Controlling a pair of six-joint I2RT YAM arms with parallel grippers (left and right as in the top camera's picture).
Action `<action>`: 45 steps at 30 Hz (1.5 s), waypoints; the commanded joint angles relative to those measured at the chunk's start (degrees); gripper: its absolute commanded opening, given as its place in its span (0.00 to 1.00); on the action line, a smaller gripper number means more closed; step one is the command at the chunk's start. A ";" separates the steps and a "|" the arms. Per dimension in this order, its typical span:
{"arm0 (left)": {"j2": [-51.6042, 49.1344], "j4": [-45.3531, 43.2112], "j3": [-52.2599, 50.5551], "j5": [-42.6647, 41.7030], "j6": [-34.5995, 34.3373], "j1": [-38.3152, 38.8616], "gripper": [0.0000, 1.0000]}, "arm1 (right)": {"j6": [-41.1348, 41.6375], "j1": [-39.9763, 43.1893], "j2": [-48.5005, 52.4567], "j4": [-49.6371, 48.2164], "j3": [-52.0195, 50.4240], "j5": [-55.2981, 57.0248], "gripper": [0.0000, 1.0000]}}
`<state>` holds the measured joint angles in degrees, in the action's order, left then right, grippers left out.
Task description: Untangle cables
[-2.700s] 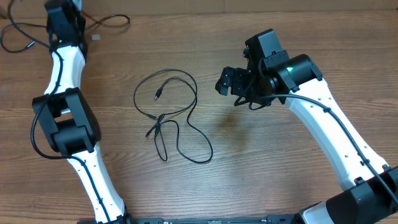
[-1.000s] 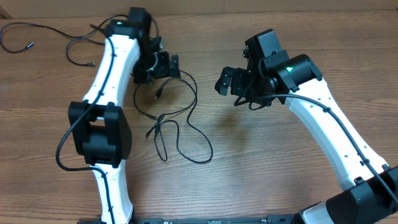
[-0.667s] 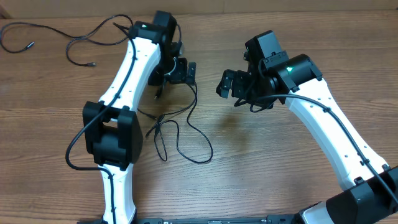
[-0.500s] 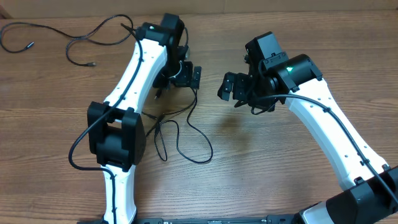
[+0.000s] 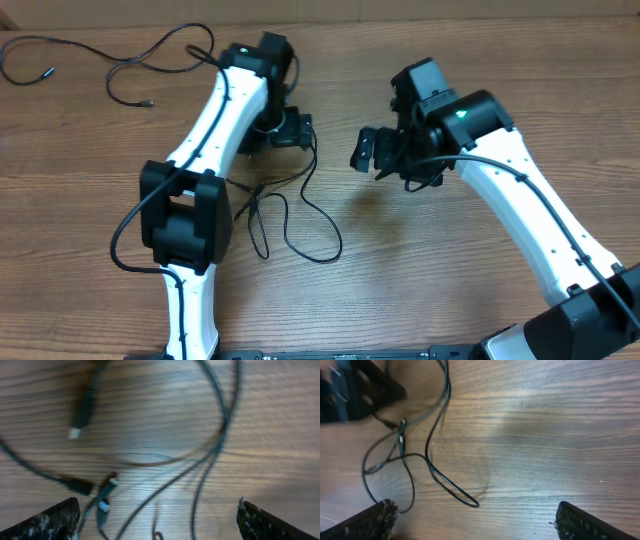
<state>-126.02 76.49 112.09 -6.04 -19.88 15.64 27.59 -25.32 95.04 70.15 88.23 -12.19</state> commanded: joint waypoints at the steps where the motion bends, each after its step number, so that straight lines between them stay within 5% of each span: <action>1: -0.26 0.00 -0.26 1.55 -3.98 -2.40 1.00 | -1.14 -3.30 0.24 -3.26 -4.66 -0.13 1.00; 16: -0.26 -3.23 -0.26 1.55 -7.63 -4.57 0.99 | -2.49 -15.45 0.26 -27.50 -25.83 -1.20 0.93; 26: -0.26 -3.08 -0.26 2.16 -7.54 -4.37 1.00 | -2.16 -15.87 0.35 -38.99 -32.83 -0.72 0.46; 33: -0.26 -2.84 -0.26 2.03 -5.11 -4.37 1.00 | -1.92 -15.80 0.37 -41.72 -32.52 -0.81 0.04; 45: -0.26 -1.46 -0.33 1.99 -1.90 -4.37 1.00 | 2.38 -11.63 -3.63 -25.33 -5.86 -4.44 0.04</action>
<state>-126.02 74.89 112.03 -4.43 -23.38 11.14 29.28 -38.92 94.87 42.44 73.19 -15.79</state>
